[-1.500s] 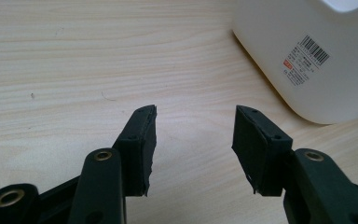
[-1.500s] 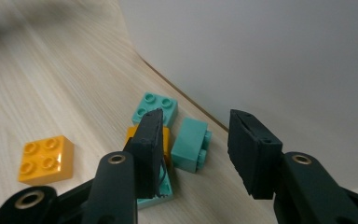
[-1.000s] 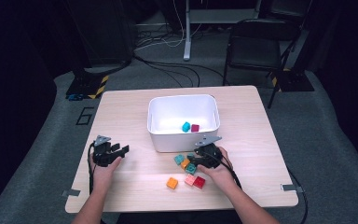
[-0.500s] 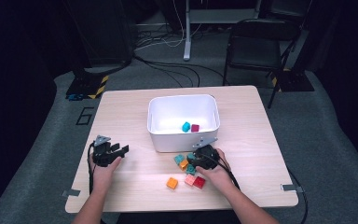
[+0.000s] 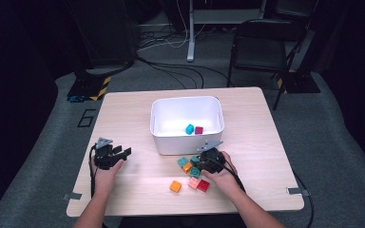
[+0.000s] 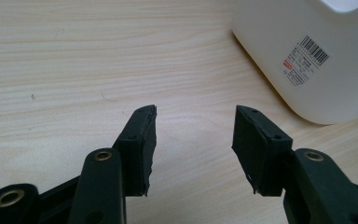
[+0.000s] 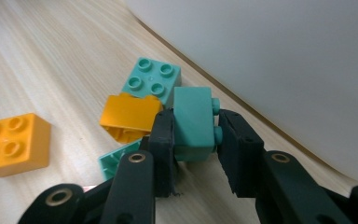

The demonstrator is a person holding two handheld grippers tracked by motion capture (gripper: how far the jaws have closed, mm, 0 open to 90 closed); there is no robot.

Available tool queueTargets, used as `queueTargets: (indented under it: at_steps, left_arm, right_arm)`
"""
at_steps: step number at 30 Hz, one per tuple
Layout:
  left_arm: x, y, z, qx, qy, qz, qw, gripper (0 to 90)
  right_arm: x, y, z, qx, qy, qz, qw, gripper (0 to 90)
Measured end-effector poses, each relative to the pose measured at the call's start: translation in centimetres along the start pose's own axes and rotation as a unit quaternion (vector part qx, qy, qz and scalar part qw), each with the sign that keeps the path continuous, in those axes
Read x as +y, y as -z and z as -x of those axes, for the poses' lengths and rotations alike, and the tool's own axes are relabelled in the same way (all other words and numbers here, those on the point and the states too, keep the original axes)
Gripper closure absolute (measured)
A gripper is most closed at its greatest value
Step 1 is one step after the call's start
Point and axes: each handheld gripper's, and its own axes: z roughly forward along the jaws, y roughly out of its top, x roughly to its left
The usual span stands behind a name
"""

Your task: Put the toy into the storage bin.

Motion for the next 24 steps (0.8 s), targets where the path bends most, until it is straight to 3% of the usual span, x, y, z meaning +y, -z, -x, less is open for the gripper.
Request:
queueTargets:
  at_steps: [15, 24]
  left_arm:
    - [0.0, -0.1, 0.1, 0.0, -0.004, -0.002, 1.0, 49.0]
    - [0.0, -0.2, 0.1, 0.0, -0.002, -0.004, 1.0, 49.0]
  right_arm:
    - [0.8, 2.4, -1.1, 0.018, 0.017, 0.012, 0.9996, 67.1]
    - [1.4, 4.1, -1.2, 0.038, 0.009, 0.029, 0.9988, 67.1]
